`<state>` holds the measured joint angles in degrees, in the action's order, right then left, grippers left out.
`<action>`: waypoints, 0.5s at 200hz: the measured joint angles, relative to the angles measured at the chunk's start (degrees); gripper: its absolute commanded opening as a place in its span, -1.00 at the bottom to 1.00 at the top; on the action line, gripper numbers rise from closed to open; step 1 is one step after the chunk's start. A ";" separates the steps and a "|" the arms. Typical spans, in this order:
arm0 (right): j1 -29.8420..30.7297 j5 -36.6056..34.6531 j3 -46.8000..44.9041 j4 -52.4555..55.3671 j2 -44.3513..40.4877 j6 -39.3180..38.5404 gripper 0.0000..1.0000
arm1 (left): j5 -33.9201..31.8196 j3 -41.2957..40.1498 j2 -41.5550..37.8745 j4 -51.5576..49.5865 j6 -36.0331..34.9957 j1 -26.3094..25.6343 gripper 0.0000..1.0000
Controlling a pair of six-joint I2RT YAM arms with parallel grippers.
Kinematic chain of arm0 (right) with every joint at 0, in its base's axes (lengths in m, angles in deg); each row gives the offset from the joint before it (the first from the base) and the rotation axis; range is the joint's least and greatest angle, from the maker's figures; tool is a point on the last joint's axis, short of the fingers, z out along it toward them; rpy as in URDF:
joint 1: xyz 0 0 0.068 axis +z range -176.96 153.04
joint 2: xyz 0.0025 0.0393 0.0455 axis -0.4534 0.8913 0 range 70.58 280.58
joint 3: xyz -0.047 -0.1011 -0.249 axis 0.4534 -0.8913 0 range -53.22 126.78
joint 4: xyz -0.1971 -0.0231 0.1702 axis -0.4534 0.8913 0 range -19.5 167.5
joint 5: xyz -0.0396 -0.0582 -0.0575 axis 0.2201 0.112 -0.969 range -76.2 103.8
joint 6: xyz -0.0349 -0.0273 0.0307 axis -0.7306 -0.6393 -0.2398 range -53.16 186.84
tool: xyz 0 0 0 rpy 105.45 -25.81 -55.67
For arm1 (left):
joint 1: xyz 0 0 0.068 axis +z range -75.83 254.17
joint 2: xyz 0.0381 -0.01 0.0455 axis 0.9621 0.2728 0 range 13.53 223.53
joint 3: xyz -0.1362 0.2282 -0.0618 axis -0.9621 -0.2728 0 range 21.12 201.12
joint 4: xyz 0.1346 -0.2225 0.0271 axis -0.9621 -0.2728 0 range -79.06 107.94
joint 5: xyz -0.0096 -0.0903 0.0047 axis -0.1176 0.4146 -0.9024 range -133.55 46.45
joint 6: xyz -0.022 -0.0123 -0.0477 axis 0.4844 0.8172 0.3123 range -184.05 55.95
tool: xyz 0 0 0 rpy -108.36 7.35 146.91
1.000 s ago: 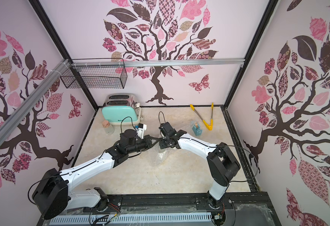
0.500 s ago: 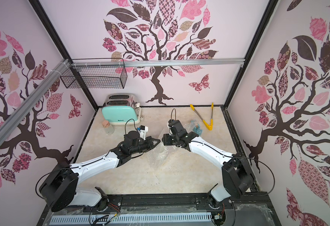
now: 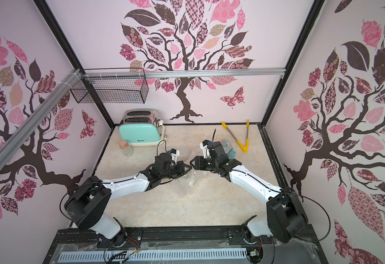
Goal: Wrap mugs in bubble wrap
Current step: Wrap the mug in bubble wrap.
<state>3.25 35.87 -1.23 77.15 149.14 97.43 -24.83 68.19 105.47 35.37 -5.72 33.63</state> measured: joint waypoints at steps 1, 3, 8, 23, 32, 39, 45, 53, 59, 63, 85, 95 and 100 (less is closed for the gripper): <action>0.00 0.04 -0.07 -0.11 0.00 0.02 0.08 | 0.02 0.04 0.02 0.00 0.00 0.00 -1.00; 0.00 0.31 -0.31 -0.31 -0.02 0.09 0.08 | 0.04 0.13 0.07 -0.02 0.00 -0.02 -0.98; 0.00 0.79 -0.92 -0.87 -0.13 0.13 0.08 | 0.09 0.35 0.20 0.04 0.00 -0.02 -0.88; 0.02 2.05 -2.73 -1.86 -0.42 0.35 0.09 | 0.44 0.74 0.44 0.13 -0.11 -0.02 -0.59; 0.02 2.67 -3.50 -2.05 -0.46 0.39 0.09 | 0.57 0.85 0.50 0.09 0.20 -0.02 -0.43; 0.00 3.08 -3.98 -2.38 -0.55 0.50 0.10 | 0.35 0.85 0.52 -0.39 0.09 -0.02 -0.33; -0.04 3.37 -4.15 -2.64 -0.68 0.52 0.11 | 0.70 0.79 0.61 -0.57 0.20 0.04 -0.25; -0.22 3.67 -4.44 -3.28 -0.90 0.46 0.13 | 0.59 0.85 0.76 -0.79 -0.13 0.00 -0.20; -0.26 3.98 -4.50 -3.45 -1.07 0.48 0.18 | 0.72 0.85 0.79 -0.81 -0.07 -0.02 -0.17; -0.26 4.17 -4.63 -3.63 -1.16 0.46 0.22 | 0.72 0.87 0.79 -0.79 -0.22 -0.09 -0.15; -0.26 5.16 -5.53 -5.05 -1.64 0.28 0.39 | 0.94 1.05 0.85 -0.79 -0.26 -0.35 -0.06; -0.31 5.51 -6.16 -5.92 -1.81 0.31 0.39 | 1.01 1.14 0.92 -0.94 -0.31 -0.39 -0.04; -0.35 5.68 -6.43 -6.27 -1.88 0.28 0.39 | 1.05 1.14 1.01 -1.05 -0.33 -0.42 -0.02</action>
<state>2.90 41.55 -7.65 70.88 147.26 97.71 -23.78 69.33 106.48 34.32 -6.05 33.22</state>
